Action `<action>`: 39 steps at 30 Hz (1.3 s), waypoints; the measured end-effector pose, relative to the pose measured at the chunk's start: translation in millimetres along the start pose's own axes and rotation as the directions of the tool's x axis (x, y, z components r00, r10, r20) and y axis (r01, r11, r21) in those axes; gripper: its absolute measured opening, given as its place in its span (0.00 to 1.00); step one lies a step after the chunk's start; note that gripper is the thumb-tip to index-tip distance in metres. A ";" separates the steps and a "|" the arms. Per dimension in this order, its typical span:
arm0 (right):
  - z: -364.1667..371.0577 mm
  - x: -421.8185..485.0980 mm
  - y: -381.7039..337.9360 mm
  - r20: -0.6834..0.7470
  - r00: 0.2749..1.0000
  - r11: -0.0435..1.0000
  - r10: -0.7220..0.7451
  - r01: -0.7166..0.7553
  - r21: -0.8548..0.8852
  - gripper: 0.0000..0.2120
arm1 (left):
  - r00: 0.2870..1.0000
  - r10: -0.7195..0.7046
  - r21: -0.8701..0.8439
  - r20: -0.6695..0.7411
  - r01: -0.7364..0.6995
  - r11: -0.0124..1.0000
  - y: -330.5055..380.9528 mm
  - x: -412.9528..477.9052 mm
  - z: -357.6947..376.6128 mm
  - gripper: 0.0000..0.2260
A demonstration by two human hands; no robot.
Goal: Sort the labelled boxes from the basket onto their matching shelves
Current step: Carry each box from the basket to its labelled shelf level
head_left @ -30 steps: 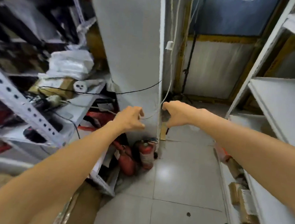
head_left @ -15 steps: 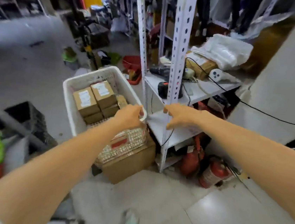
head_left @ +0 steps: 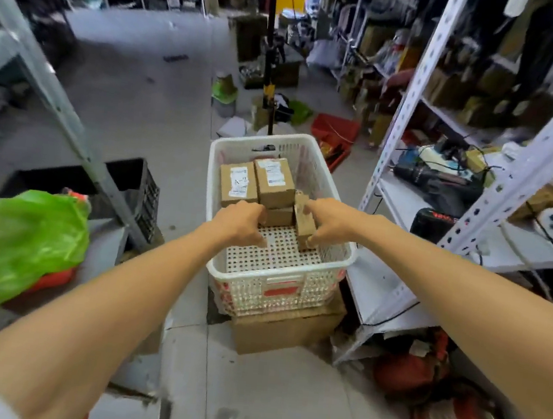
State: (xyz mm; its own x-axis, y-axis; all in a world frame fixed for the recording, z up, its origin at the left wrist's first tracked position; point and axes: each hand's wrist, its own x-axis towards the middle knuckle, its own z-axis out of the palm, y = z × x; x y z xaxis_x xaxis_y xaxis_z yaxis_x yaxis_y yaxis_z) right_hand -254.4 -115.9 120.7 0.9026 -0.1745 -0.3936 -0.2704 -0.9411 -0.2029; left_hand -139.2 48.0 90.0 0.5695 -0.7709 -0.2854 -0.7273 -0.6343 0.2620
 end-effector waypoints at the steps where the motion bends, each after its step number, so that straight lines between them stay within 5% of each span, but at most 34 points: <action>1: -3.2 9.8 2.0 -0.002 1.000 1.000 0.007 -0.007 0.001 0.30 | 1.000 0.002 -0.012 0.004 -0.002 1.000 -4.5 9.8 -1.8 0.22; 8: -11.8 74.2 25.5 0.031 0.998 0.998 0.061 -0.061 -0.020 0.27 | 0.999 0.002 -0.041 0.036 -0.001 0.999 -22.5 71.0 -6.2 0.14; 20: 6.5 245.2 100.9 0.166 0.986 0.995 0.019 -0.034 0.092 0.26 | 0.972 -0.163 -0.087 0.171 0.180 0.980 -60.3 206.1 15.2 0.19; 26: 19.1 313.2 140.0 0.198 0.977 0.979 0.078 -0.112 0.168 0.39 | 0.953 -0.228 -0.134 0.198 0.257 0.957 -81.7 277.6 27.0 0.21; 29: 28.7 338.9 154.4 0.226 0.968 0.971 0.110 -0.153 0.182 0.37 | 0.947 -0.237 -0.122 0.216 0.267 0.956 -93.8 310.2 34.7 0.21; 39: 71.5 468.3 190.4 0.097 0.958 0.851 0.271 -0.285 0.440 0.40 | 0.947 -0.216 -0.166 0.236 0.259 0.952 -152.8 451.3 83.9 0.35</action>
State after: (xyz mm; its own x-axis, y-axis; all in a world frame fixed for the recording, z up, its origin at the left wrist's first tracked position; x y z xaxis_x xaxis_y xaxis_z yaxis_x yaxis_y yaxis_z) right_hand 92.8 -356.1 -166.3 0.7587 -0.3938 -0.5189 -0.6351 -0.6242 -0.4550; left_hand 196.8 -198.1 -156.1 0.6064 -0.5794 -0.5445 -0.4812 -0.8126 0.3289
